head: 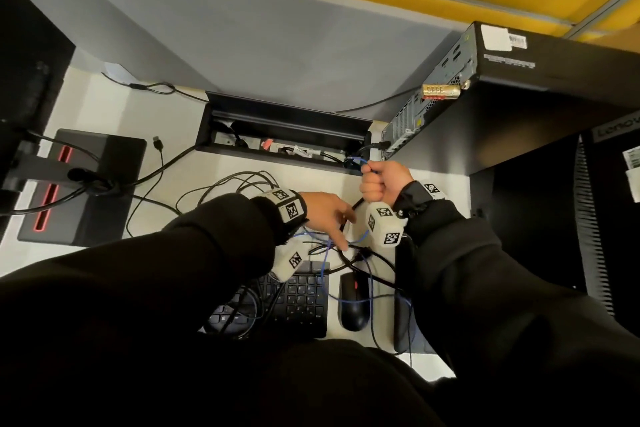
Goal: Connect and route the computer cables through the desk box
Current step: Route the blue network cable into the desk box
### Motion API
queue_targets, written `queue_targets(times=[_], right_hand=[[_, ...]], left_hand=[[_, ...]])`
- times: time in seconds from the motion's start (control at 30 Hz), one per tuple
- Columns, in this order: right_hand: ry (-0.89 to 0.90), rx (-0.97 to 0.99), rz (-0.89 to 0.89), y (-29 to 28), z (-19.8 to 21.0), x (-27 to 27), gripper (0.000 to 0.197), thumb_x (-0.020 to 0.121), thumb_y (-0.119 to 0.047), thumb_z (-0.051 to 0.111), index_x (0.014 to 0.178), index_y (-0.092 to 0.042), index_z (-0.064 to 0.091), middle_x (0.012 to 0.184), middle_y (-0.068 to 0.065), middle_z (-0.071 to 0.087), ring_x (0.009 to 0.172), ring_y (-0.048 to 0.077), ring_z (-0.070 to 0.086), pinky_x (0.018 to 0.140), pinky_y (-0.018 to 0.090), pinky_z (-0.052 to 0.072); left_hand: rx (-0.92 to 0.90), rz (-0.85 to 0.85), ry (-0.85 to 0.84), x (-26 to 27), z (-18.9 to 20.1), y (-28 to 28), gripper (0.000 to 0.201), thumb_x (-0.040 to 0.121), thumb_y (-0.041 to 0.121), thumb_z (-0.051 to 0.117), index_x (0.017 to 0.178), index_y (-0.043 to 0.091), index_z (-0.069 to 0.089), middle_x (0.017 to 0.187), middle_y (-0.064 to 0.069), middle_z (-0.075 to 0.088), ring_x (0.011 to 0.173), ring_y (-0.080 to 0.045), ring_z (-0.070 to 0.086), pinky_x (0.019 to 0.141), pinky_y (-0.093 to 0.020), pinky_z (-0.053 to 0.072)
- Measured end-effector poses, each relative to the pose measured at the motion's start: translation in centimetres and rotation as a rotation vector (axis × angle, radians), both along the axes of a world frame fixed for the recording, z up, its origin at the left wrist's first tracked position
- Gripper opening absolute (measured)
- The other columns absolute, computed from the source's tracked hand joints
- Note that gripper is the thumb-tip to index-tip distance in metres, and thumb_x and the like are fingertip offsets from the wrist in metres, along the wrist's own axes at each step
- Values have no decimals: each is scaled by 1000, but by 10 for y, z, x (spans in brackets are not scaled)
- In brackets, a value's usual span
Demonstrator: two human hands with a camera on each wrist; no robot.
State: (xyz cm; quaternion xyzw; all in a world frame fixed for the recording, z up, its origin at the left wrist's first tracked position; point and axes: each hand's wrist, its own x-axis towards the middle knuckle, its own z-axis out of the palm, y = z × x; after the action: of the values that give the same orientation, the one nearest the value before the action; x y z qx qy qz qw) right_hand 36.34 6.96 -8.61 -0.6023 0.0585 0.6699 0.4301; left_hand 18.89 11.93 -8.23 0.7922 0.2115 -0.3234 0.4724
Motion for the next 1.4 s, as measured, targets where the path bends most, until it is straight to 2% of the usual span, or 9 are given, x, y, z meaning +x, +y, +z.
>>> queue_targets(times=[0.17, 0.3, 0.43, 0.53, 0.67, 0.8, 0.97, 1.17, 1.4], right_hand=[[146, 34, -90, 11, 10, 4, 37, 107, -15, 25, 74, -14, 41, 39, -7, 26, 29, 8, 24, 28, 15, 19], [16, -10, 25, 4, 8, 14, 33, 103, -14, 29, 73, -17, 42, 41, -8, 22, 30, 7, 20, 31, 13, 13], [-101, -13, 95, -4, 6, 9, 28, 94, -12, 35, 68, -21, 35, 41, -7, 19, 31, 9, 15, 36, 13, 14], [-267, -36, 87, -2, 1, -14, 26, 85, -14, 38, 61, -21, 33, 41, -2, 21, 32, 15, 15, 40, 18, 26], [-354, -56, 138, -5, -10, -38, 25, 83, -12, 44, 60, -10, 50, 59, 18, 60, 48, 26, 58, 56, 32, 44], [-243, -92, 172, -8, -15, -41, 22, 91, -12, 42, 93, -3, 63, 83, 15, 64, 81, 36, 67, 69, 43, 56], [-157, -130, 209, -2, -13, -32, 30, 97, -31, 55, 97, -3, 66, 83, 15, 66, 71, 33, 64, 71, 47, 55], [-255, -126, 113, 10, -6, -40, 15, 95, 0, 56, 80, 1, 62, 70, 13, 59, 54, 24, 60, 47, 27, 51], [-177, -176, -68, 10, -11, -33, 28, 92, -7, 28, 67, -12, 39, 70, 18, 57, 71, 34, 63, 70, 58, 50]], left_hand=[[-107, 48, -53, 9, 0, -19, 16, 91, 40, 73, 86, 25, 77, 95, 9, 73, 91, -8, 63, 88, -27, 46], [-125, 112, 11, -1, 0, 0, 28, 100, 29, 60, 97, 5, 75, 87, -3, 79, 79, -21, 73, 87, -41, 60], [-51, 539, 175, -7, 5, 36, 29, 107, 32, 49, 106, 4, 52, 76, -15, 73, 56, -31, 71, 58, -32, 55], [-310, 922, 159, -5, -4, 50, 13, 101, 21, 56, 96, 9, 56, 54, 0, 52, 43, -16, 46, 72, -35, 42], [-767, 1226, -36, 1, -1, 48, 17, 98, -6, 51, 104, 8, 59, 80, -10, 60, 70, -20, 57, 84, -44, 56], [-550, 984, -155, 3, 8, 30, 36, 88, -14, 56, 108, 14, 66, 101, -11, 71, 83, -19, 70, 67, -32, 59], [52, 278, -191, -7, 3, 19, 15, 83, 6, 71, 92, 15, 80, 110, -7, 66, 101, -25, 63, 94, -44, 52], [-532, 656, -343, -35, 13, 17, 39, 82, 46, 74, 113, 24, 79, 124, 2, 71, 121, -15, 63, 109, -41, 48], [-1333, 1316, -414, -59, 20, 21, 25, 92, 37, 68, 95, 12, 61, 126, -23, 68, 126, -40, 62, 111, -50, 44]])
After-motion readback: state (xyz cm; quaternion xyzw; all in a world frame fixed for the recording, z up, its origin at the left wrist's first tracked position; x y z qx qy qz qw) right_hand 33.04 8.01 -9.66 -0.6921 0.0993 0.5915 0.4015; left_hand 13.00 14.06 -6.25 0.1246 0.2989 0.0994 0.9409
